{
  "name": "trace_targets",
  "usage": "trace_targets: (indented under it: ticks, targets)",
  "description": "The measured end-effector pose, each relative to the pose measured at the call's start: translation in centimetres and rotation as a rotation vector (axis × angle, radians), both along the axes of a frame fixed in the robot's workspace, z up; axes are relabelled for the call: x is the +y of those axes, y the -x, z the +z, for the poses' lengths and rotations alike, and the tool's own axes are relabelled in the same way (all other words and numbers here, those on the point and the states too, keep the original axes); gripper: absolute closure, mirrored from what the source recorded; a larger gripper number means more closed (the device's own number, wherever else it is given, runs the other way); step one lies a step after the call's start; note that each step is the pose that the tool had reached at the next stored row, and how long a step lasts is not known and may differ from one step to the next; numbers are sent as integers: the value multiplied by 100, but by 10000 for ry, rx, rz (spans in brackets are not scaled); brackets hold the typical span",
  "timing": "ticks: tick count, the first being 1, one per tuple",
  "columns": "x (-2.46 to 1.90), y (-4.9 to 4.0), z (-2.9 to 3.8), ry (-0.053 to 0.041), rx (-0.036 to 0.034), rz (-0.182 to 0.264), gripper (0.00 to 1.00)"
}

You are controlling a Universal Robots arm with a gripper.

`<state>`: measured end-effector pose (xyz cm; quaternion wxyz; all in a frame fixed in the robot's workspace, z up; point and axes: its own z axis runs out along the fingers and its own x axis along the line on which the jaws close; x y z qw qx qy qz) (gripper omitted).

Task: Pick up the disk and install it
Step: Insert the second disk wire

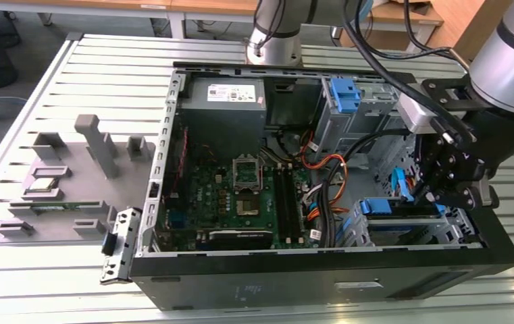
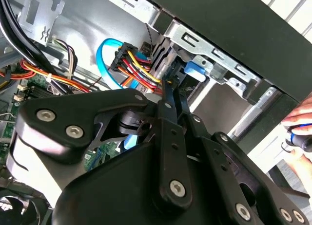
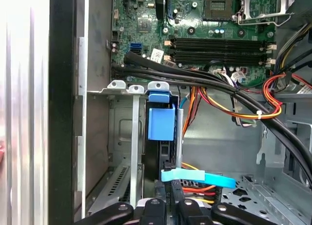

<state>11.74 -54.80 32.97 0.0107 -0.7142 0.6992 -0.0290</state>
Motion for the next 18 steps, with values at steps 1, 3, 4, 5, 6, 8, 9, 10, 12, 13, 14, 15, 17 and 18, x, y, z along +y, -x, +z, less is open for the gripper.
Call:
trace_targets:
  ticks: [1, 3, 4, 5, 6, 8, 9, 10, 12, 13, 14, 15, 17, 18]
  targets:
    - [0, 0, 0, 2, 0, 1, 84]
    - [0, 0, 1, 4, 0, 0, 84]
    - [0, 0, 1, 5, 0, 0, 84]
    - [0, 0, 1, 5, 0, 0, 84]
    - [0, 0, 1, 7, 0, 1, 84]
    - [0, 0, 0, 5, 0, 0, 84]
    - [0, 0, 0, 6, 0, 0, 84]
    - [0, 0, -1, 5, -1, 0, 84]
    - [0, 0, -2, 3, 0, 1, 82]
    - [0, 0, -3, 2, 0, 1, 82]
    - [0, 0, -3, 3, 0, 1, 76]
    - [0, 0, -3, 3, 0, 1, 76]
    - [0, 0, -3, 4, 0, 0, 76]
    - [0, 0, -3, 4, 0, 1, 76]
